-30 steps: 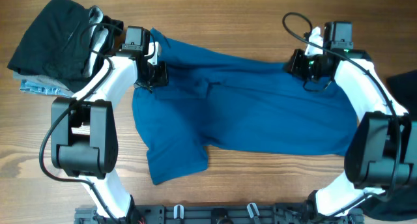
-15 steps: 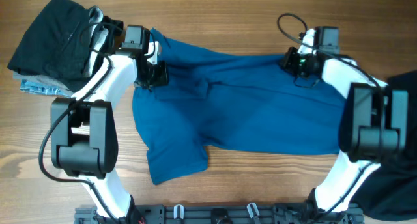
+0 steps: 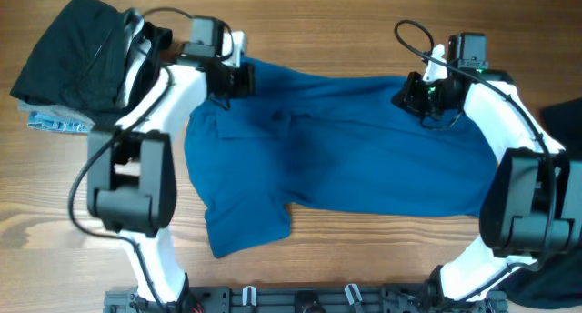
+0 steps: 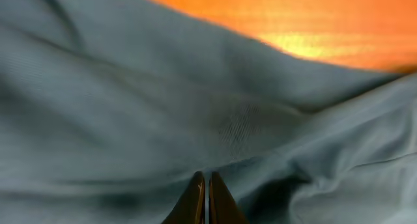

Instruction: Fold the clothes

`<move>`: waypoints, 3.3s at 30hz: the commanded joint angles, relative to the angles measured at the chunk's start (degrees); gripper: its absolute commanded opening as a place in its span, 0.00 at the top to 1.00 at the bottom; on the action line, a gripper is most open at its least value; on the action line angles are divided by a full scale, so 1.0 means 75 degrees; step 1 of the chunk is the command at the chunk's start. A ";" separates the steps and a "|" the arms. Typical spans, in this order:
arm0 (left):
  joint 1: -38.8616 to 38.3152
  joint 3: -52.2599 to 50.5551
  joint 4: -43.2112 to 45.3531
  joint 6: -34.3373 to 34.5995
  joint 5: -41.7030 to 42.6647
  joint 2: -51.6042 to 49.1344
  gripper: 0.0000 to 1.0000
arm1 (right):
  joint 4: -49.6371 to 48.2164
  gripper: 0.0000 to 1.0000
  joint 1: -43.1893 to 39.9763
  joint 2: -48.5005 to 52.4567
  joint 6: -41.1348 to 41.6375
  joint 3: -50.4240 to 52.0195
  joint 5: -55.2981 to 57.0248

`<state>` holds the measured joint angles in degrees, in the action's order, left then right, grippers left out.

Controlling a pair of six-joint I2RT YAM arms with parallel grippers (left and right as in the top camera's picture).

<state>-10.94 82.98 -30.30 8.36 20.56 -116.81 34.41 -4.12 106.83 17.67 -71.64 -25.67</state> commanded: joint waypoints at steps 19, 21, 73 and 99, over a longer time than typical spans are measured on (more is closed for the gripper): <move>0.0093 0.0778 0.1964 0.0717 0.0047 0.0020 0.63 | -0.0417 0.96 0.0172 0.0737 -0.0726 0.0003 0.0289; 0.0032 0.0778 0.1093 0.0717 0.0131 0.0163 0.69 | -0.0446 0.96 0.0172 0.0766 -0.0452 0.0003 0.0367; 0.0755 0.2159 -0.2585 0.0111 -0.1679 -0.1183 0.58 | 0.0309 0.94 0.0178 0.1329 -0.0329 0.0003 0.0376; 0.0583 0.2425 0.0152 0.0143 -0.1297 -0.1411 0.20 | 0.0338 0.92 0.0178 0.1329 -0.0356 0.0003 0.0379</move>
<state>-6.81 100.31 -24.82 9.65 10.57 -129.43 35.81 -3.14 115.70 14.90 -71.90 -24.01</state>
